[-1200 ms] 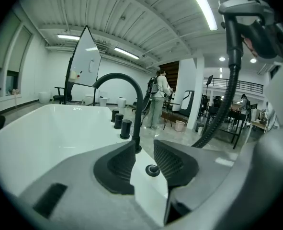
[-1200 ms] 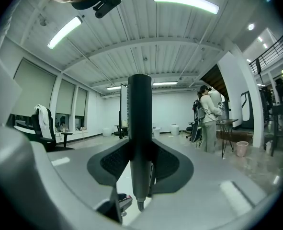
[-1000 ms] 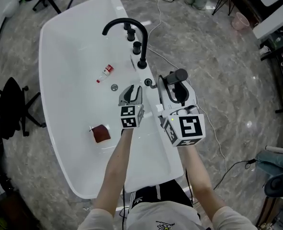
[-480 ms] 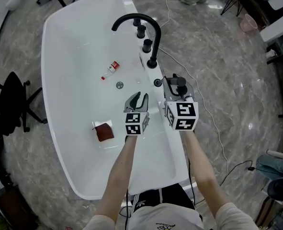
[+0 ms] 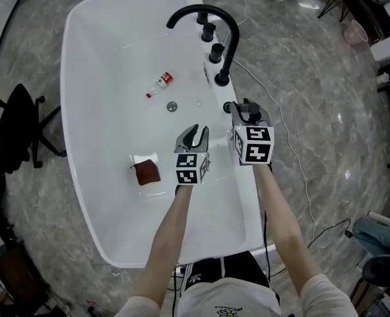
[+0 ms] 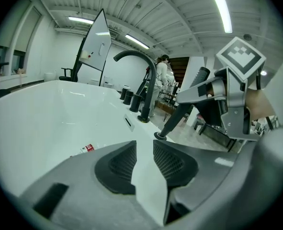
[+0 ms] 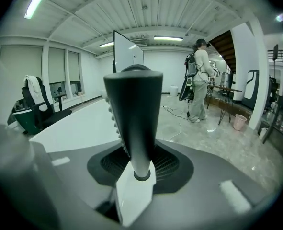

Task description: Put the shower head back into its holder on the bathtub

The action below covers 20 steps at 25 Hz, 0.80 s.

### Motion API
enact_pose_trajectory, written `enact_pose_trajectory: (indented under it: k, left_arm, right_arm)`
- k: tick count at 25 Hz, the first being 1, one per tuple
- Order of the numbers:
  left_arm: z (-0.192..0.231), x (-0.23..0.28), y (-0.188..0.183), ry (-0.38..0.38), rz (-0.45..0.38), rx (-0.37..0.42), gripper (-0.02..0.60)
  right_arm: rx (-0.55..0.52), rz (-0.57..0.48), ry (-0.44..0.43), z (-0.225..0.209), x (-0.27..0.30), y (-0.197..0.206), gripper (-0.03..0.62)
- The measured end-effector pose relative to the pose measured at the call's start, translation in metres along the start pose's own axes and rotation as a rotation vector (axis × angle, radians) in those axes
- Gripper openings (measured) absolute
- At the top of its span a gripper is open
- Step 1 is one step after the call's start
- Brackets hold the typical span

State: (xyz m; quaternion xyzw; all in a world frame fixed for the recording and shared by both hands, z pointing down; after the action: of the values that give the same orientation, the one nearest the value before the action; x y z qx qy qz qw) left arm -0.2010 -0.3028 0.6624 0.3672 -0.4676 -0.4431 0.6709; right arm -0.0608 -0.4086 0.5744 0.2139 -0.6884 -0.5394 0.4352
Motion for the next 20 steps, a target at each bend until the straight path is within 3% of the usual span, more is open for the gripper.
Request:
enact_pose_trajectory:
  k: [11,17,20]
  left_arm:
    - [0.003,0.0,0.012,-0.012,0.005,-0.029,0.098]
    - [-0.002,-0.007,0.017,-0.028,-0.004,-0.073,0.094]
    - [-0.007,-0.015,0.015,-0.022,-0.013,-0.079,0.094]
  right_arm:
    - [-0.091,0.047,-0.04,0.004,0.036,0.015,0.137]
    - [-0.045,0.073,-0.057,0.006,0.04,0.017,0.133]
    - [0.003,0.051,-0.044,0.004,0.028,0.013,0.226]
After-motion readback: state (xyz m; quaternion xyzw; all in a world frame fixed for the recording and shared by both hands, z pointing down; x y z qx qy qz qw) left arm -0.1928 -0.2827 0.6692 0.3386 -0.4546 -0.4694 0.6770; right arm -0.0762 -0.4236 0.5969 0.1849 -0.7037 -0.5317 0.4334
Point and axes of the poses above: the fingertips, and each gripper's own axes: x forward along the fingers, z to its left, y out of its underside, the point moved 8 cm from there along -x, backward along the fingers, and after that the axes turned 10 degrees about -z, right-handed, at the moved point
